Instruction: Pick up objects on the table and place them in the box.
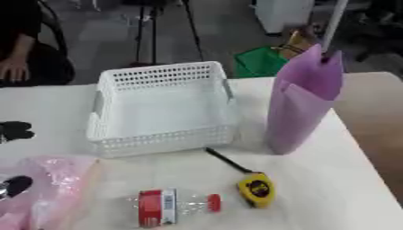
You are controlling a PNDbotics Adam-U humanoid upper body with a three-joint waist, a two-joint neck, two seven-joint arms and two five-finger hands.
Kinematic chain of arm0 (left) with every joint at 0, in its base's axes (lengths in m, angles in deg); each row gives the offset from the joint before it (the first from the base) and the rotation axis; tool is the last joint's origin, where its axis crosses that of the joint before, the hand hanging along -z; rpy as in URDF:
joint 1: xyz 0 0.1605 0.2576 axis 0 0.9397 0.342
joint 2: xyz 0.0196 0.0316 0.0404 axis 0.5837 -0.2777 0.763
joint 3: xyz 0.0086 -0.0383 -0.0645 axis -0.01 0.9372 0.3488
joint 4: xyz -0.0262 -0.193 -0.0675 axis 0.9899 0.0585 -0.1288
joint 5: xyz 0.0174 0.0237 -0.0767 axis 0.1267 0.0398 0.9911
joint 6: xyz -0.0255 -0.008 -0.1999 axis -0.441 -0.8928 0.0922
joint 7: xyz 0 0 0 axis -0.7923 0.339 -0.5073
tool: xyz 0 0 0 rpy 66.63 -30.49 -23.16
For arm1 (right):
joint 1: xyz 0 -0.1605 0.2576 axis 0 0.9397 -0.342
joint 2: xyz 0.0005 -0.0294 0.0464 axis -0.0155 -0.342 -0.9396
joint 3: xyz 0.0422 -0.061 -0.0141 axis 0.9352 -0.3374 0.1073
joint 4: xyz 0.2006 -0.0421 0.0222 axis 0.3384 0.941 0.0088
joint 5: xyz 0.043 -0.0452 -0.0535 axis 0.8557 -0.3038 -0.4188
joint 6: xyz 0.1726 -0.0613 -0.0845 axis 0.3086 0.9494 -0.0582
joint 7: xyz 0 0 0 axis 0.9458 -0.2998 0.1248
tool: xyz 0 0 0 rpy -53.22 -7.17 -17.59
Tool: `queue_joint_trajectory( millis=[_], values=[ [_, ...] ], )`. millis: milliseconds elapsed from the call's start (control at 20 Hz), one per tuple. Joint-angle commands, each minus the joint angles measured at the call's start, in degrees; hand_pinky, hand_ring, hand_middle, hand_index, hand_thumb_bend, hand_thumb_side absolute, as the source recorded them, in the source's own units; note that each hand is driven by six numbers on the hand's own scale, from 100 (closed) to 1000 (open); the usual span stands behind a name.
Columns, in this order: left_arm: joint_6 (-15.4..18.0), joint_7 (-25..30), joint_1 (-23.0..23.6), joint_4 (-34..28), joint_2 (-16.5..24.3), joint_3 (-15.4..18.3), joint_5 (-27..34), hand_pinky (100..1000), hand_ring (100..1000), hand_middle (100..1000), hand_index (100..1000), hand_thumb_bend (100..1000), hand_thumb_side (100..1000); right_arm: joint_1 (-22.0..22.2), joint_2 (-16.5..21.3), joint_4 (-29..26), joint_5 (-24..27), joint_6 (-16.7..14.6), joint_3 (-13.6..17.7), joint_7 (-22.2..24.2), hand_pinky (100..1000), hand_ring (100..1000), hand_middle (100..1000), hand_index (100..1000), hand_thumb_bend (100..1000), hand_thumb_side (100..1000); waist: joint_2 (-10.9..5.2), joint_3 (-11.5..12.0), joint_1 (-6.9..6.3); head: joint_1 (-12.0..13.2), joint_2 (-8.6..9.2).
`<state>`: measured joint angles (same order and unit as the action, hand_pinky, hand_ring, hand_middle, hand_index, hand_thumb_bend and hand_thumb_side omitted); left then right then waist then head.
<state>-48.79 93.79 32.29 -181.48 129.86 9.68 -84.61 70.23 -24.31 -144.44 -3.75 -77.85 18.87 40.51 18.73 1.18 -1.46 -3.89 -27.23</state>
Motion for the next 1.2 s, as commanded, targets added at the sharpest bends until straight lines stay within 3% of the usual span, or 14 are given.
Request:
queue_joint_trajectory(
  millis=[50, 350, 750, 1200],
  values=[
    [0.7, -1.1, 0.7, -0.7, 2.3, -0.8, -0.9, 1000, 1000, 1000, 1000, 494, 938, -0.2, 2.1, -1.1, -0.1, 0.0, 0.3, 0.3, 634, 607, 562, 686, 100, 777, -0.80, 0.1, -0.14, -0.2, -0.52],
    [0.7, -5.4, 3.1, -0.7, 2.1, -2.3, 0.1, 1000, 1000, 1000, 1000, 480, 935, -0.2, 2.0, -1.1, 0.2, 0.1, 0.4, 0.7, 634, 606, 561, 686, 100, 776, -0.65, 0.2, -0.32, -0.1, -0.60],
    [-3.0, -9.7, 3.8, -0.7, 0.7, -3.7, -12.1, 1000, 1000, 1000, 1000, 509, 897, -0.2, 1.7, -1.1, 0.7, 0.2, 0.3, 1.3, 634, 603, 560, 685, 100, 776, -0.58, 0.0, -0.33, 0.4, -0.36],
    [-5.0, -11.2, 4.2, -0.7, -1.3, -5.3, -15.8, 1000, 1000, 1000, 1000, 490, 907, -0.2, 1.4, -1.1, 1.1, 0.2, 0.4, 1.7, 634, 603, 560, 684, 100, 776, -0.39, -0.2, -0.14, 1.6, -0.84]
  ],
)
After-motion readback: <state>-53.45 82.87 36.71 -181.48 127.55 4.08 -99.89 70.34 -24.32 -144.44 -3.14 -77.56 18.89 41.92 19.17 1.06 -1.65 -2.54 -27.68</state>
